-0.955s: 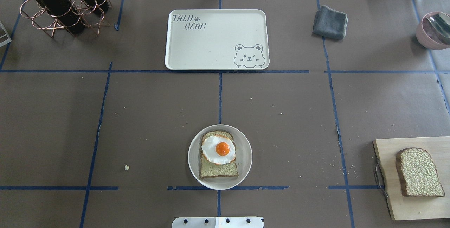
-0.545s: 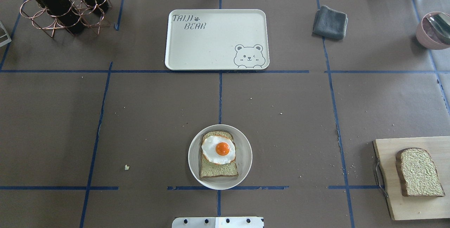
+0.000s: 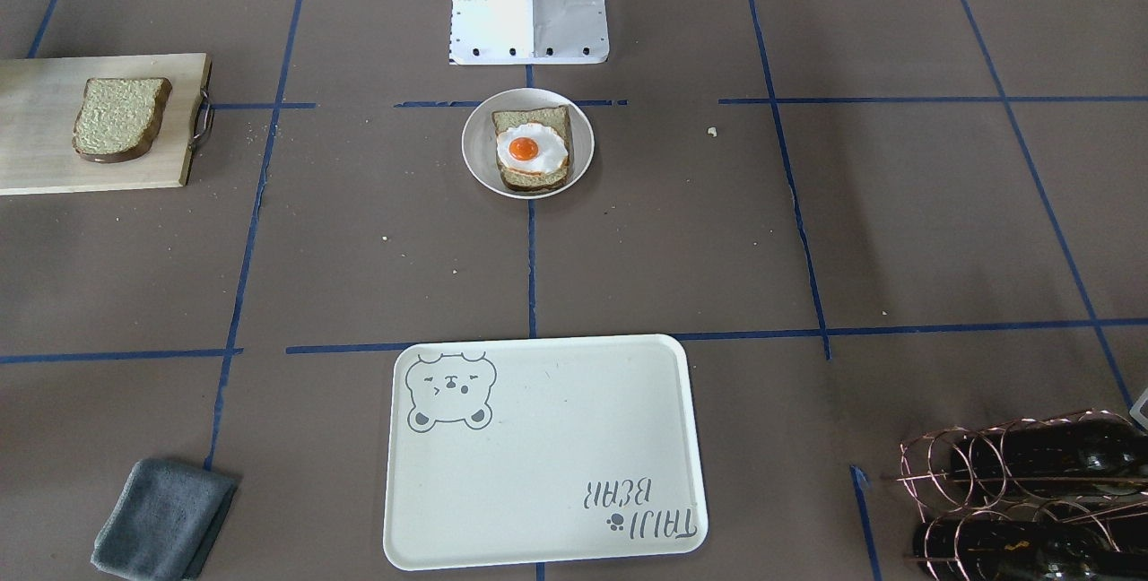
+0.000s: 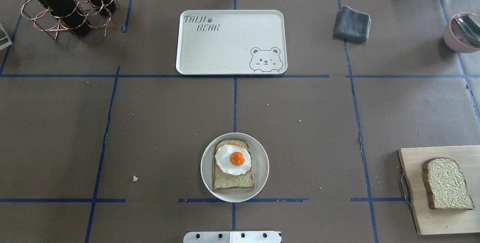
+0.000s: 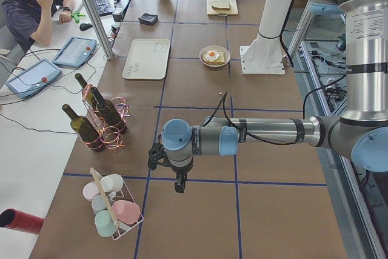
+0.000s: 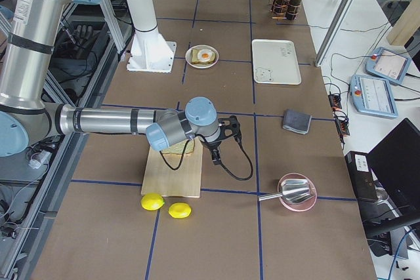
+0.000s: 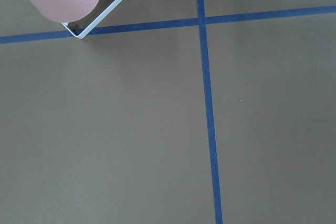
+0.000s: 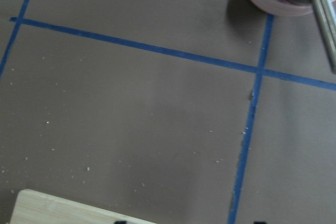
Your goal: Make sandwich and place on tray
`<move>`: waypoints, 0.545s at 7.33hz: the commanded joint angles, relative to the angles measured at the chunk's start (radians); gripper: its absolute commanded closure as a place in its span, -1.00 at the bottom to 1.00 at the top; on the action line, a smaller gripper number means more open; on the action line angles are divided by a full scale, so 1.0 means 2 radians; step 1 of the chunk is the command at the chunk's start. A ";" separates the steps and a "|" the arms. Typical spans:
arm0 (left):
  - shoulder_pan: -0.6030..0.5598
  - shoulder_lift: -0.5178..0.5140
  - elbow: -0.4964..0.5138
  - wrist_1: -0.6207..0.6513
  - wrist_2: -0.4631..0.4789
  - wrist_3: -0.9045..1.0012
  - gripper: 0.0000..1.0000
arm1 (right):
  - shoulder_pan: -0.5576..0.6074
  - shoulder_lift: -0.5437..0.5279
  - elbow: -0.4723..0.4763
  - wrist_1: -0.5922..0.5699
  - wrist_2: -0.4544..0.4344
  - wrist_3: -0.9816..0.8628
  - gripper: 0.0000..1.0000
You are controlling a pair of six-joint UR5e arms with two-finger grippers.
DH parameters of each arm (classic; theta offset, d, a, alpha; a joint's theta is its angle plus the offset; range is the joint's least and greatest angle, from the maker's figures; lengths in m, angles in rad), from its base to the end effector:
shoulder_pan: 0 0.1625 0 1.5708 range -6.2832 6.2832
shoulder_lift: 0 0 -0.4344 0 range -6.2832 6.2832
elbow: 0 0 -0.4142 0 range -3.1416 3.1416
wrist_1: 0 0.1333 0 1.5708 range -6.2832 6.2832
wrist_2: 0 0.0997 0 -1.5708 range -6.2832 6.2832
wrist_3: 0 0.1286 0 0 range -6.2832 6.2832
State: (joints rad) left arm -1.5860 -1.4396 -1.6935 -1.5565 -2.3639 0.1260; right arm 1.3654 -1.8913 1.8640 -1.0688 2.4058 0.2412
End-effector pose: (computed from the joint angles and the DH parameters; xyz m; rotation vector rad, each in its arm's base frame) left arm -0.0486 -0.4543 0.6892 0.0344 0.7929 0.0959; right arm -0.0455 -0.4045 0.6173 0.2540 -0.8970 -0.1649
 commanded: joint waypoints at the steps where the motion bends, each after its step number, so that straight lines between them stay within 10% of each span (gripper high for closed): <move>1: 0.000 -0.003 -0.001 -0.001 0.000 -0.001 -1.00 | -0.060 -0.050 -0.001 0.132 -0.018 0.145 -0.99; 4: 0.000 -0.003 -0.002 -0.002 0.000 -0.001 -1.00 | -0.146 -0.095 -0.040 0.278 -0.087 0.293 -0.95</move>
State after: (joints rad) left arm -1.5861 -1.4462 -1.6954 -1.5598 -2.3639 0.1243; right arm 1.1494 -2.0587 1.8323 -0.6139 2.2865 0.7406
